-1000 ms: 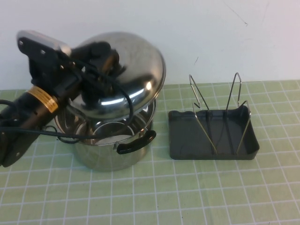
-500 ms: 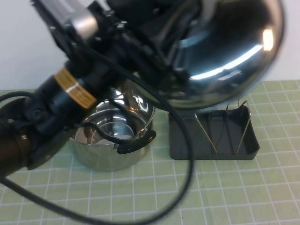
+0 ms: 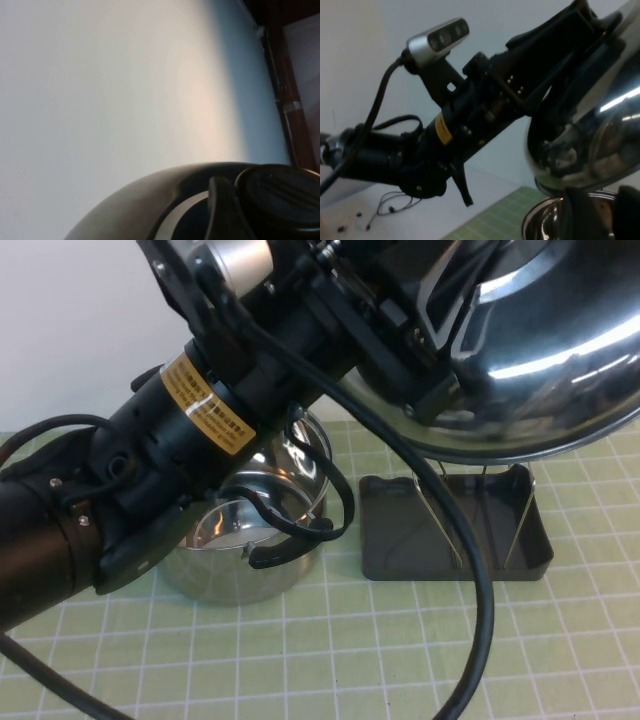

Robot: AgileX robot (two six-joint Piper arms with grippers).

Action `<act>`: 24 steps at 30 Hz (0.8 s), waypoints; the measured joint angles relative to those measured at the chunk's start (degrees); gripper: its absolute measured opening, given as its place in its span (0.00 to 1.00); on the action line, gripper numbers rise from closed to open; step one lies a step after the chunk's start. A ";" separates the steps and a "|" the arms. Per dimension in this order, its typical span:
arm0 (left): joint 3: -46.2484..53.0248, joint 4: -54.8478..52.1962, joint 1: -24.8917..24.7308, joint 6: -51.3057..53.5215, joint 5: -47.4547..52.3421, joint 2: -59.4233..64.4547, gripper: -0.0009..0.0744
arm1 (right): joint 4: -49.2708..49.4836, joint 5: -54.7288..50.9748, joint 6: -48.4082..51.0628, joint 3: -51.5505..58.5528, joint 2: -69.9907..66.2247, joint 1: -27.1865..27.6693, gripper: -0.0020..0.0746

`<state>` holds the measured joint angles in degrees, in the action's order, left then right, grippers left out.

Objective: Put pot lid on rack
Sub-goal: Hand over the pot lid

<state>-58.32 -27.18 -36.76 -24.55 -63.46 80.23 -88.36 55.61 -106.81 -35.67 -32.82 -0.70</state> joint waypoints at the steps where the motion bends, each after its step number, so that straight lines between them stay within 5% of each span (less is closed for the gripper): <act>1: 0.00 0.10 0.00 -0.28 0.00 0.00 0.45 | 0.58 -0.49 -0.99 0.00 0.00 0.00 0.28; 6: 0.00 -0.47 0.00 -1.51 0.00 0.00 0.45 | 4.97 -6.96 -8.50 0.00 -0.10 0.00 0.69; 9: 0.00 -0.60 0.00 -3.26 0.00 0.00 0.45 | 9.43 -9.38 -9.85 -0.11 -0.99 0.00 0.78; 20: -0.13 -4.70 0.00 -9.04 -0.22 0.00 0.45 | 22.69 0.45 -8.48 -0.17 -12.76 0.00 0.82; 24: -0.13 -8.54 0.00 -9.94 -0.01 0.00 0.45 | 27.29 7.29 -3.48 -0.17 -17.31 0.00 0.71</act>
<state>-58.45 -35.72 -36.76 -34.50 -63.47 80.23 -61.07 62.89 -110.30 -35.84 -50.13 -0.70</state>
